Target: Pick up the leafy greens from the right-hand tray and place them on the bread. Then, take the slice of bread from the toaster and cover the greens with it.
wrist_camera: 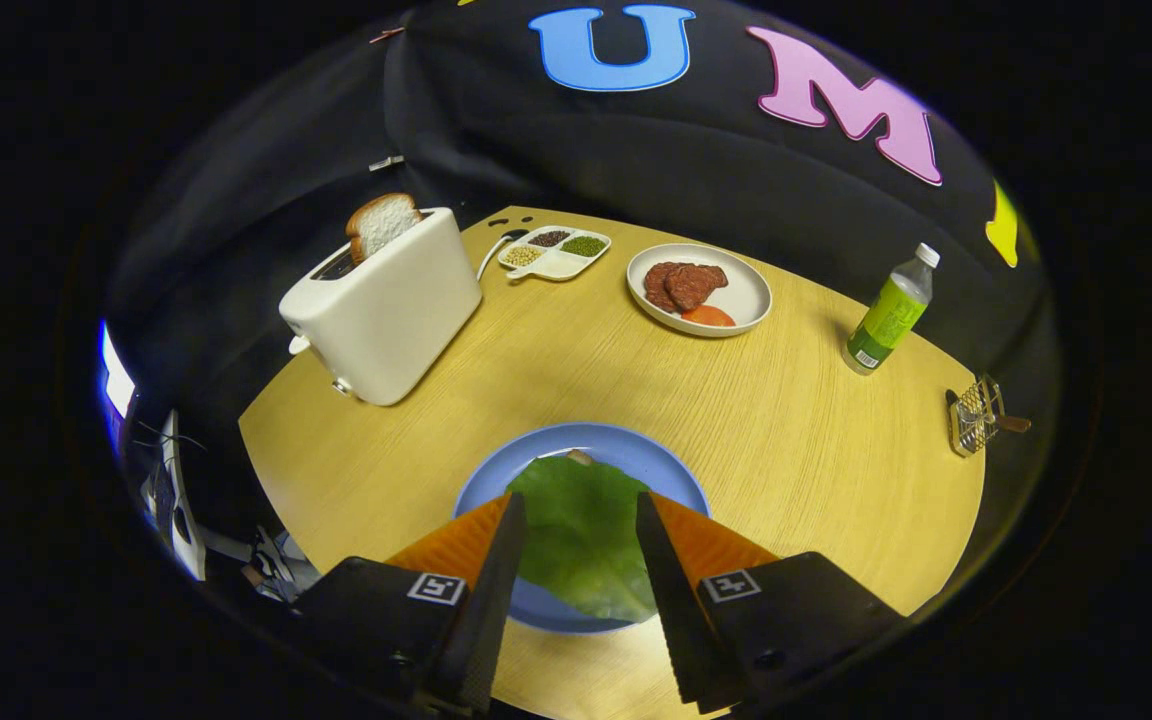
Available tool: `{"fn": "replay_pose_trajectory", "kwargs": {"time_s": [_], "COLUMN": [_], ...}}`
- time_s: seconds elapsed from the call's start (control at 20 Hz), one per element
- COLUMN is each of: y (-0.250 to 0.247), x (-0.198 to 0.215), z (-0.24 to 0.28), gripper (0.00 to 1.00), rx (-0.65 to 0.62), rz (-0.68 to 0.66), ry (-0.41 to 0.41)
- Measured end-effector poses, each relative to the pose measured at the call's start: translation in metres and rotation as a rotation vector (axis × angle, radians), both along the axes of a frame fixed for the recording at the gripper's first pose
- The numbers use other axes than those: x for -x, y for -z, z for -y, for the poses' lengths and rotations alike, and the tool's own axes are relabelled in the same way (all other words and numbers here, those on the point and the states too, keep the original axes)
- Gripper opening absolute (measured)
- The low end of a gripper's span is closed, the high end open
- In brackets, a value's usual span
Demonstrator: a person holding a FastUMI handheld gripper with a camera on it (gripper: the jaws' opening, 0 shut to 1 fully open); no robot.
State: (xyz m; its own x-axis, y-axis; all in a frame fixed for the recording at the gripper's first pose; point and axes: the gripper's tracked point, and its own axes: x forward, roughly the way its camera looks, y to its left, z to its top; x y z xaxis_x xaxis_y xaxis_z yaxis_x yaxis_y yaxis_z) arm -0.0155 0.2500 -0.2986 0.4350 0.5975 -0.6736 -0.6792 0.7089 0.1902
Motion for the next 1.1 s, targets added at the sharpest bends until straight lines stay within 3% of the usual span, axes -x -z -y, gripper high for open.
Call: {"fn": "replay_pose_trajectory", "kwargs": {"time_s": [0.2, 0.45, 0.7, 1.1], "y": [-0.013, -0.088, -0.169, -0.227], "x": [-0.002, -0.01, -0.022, -0.022], "z": [0.0, -0.036, -0.092, -0.214], "gripper": [0.71, 0.71, 0.72, 0.73], "rx": [-0.023, -0.133, -0.202, -0.236], "rz": [0.01, 0.116, 0.206, 0.24], "ry": [0.019, 0.009, -0.002, -0.075]}}
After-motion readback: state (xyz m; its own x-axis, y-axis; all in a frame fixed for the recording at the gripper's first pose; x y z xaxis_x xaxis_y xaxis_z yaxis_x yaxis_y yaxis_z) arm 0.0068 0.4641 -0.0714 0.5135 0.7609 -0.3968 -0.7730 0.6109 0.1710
